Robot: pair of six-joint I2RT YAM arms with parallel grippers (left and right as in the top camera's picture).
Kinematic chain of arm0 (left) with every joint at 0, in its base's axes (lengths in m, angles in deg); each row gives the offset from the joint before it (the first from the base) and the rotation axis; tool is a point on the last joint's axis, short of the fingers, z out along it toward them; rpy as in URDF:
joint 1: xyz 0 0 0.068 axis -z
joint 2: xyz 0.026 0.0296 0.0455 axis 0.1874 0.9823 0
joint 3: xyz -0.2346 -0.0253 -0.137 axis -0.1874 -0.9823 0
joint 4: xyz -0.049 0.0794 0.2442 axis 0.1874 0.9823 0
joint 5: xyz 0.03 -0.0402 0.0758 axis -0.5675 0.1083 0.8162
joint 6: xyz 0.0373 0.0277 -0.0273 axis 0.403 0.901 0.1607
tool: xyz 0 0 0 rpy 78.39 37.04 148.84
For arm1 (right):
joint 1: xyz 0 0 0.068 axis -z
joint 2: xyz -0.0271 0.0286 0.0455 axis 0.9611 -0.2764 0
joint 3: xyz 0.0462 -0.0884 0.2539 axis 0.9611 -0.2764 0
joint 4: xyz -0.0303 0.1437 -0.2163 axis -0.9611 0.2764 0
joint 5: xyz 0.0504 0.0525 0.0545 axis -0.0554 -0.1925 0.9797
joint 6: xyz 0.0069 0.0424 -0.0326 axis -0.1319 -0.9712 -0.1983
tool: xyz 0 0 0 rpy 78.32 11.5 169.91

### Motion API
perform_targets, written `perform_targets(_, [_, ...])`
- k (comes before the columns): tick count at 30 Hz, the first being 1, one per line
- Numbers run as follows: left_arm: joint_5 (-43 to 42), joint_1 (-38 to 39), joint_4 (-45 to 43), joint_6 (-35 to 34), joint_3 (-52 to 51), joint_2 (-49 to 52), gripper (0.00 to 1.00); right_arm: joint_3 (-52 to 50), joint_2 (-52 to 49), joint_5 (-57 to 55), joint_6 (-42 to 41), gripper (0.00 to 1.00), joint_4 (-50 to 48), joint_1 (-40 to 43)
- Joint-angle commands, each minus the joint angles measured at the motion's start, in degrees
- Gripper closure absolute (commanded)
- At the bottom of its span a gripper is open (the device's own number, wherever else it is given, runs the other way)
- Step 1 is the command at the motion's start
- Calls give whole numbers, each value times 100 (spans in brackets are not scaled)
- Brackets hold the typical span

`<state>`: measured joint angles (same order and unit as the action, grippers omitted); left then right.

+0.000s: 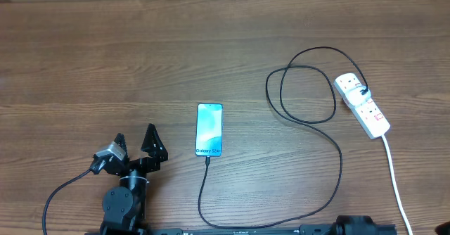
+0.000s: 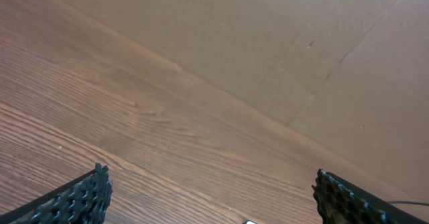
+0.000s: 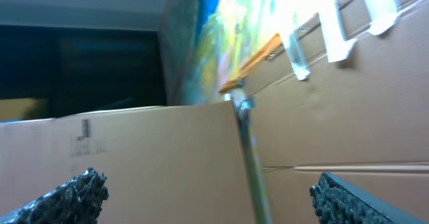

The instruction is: Plug charger to phone and switch on socket

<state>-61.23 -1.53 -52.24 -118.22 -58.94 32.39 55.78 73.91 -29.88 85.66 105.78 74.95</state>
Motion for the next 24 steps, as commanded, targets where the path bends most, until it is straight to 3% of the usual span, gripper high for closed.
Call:
perform_targets(1, [-26,-26,-4,-33,-26,-50,0,-72,-4,1064,-573,0,31,98])
perform_targets(5, [-26,-26,-4,-33,-26,-50,1,-435,-4,2223,-1099,0,-479,170])
perform_targets(11, [-26,-26,-4,-33,-26,-50,0,-1213,-4,2293,-1196,0,-1650,175])
perform_targets(17, [-24,-26,-4,-33,-26,-50,1,-2109,-7,2295,-1305,0,-1303,175])
perform_targets(24, [-24,-26,-4,-31,-26,-50,1,-3497,-7,2218,-2570,0,-1360,175])
